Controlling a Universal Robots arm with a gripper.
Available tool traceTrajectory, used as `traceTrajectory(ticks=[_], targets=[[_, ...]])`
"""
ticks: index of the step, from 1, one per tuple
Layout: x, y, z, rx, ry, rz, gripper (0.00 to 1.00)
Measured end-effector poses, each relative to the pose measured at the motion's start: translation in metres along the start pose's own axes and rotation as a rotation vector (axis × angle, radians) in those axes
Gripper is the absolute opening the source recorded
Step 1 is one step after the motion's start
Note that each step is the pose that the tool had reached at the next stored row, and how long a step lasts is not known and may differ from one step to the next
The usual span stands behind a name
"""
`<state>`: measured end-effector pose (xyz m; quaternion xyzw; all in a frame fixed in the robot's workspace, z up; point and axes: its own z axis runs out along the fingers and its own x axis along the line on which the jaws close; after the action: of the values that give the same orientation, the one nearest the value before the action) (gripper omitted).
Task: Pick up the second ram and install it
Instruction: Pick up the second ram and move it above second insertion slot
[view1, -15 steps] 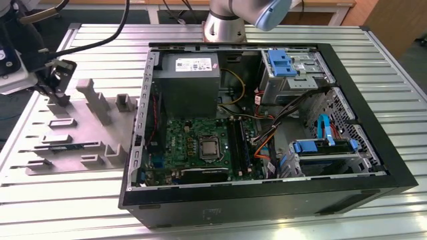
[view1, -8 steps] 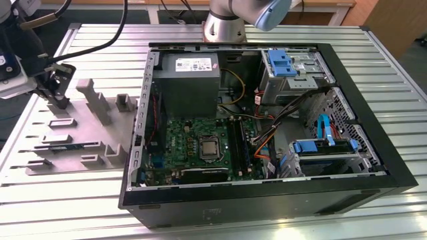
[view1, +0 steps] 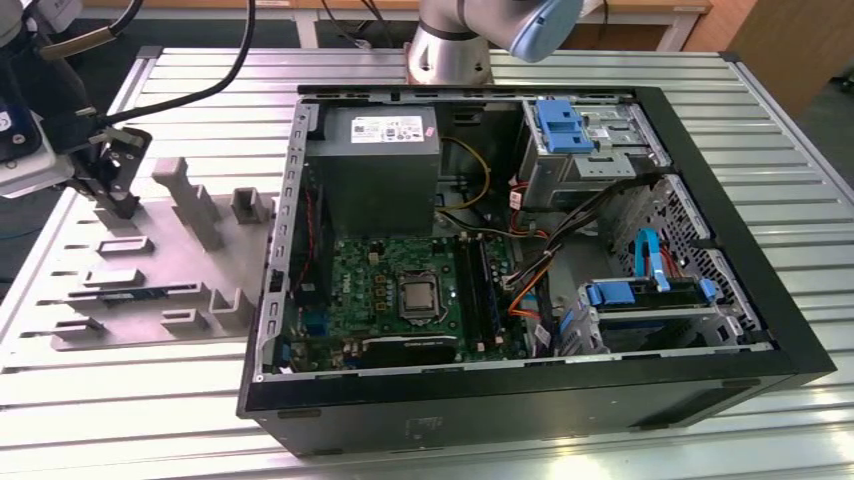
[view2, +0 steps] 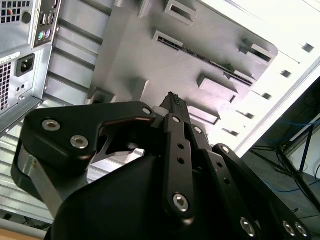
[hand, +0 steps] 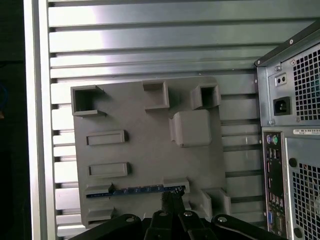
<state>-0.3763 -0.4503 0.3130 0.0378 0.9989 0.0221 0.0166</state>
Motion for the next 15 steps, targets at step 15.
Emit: traceTrajectory(ticks=[15], targets=[[0.0002,-0.0002,0.005,-0.0055,0.0069,-0.172,0.11]])
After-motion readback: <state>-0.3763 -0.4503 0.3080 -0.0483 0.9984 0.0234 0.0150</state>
